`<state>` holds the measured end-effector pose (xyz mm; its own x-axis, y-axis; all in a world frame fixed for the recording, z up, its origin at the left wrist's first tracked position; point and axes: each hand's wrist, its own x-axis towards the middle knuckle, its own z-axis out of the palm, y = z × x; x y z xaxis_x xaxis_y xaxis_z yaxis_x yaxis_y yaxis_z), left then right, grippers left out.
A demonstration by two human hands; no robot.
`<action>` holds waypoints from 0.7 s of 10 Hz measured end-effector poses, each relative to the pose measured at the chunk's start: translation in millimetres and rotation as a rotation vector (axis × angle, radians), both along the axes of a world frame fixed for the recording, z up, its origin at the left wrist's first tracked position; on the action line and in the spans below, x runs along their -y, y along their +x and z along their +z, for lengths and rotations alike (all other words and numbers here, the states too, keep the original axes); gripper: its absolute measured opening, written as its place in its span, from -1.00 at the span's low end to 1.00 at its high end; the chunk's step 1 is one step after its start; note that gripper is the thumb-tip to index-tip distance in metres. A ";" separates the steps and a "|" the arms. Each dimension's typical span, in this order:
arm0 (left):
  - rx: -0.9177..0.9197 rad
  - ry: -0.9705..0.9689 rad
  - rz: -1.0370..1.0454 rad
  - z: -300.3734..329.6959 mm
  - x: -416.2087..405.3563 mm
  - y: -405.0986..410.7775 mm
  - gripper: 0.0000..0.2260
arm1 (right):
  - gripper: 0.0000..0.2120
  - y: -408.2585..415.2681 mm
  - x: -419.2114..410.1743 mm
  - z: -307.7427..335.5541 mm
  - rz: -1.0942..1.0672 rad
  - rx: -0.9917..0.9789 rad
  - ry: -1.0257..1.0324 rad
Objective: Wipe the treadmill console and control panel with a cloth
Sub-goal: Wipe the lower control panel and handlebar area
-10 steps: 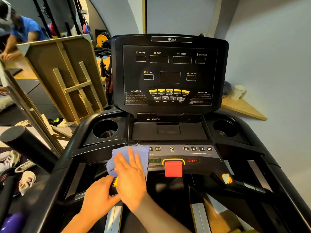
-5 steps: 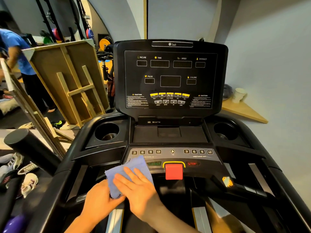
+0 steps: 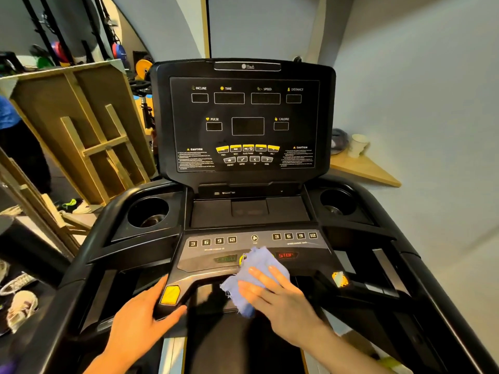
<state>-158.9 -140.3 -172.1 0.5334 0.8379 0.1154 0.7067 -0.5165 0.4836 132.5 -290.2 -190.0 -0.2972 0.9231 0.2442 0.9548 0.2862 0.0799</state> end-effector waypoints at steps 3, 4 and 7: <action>-0.094 -0.055 0.028 1.5 -2.0 4.0 -0.28 | -0.40 92.6 47.7 14.2 -0.323 -0.064 0.048; -0.081 -0.088 0.023 -0.2 -3.0 3.9 -0.30 | -0.39 105.2 58.7 21.8 -0.347 -0.081 0.034; -0.107 -0.222 0.010 -19.3 -14.8 -5.7 -0.17 | -0.34 94.4 106.3 -3.6 -0.533 -0.343 0.012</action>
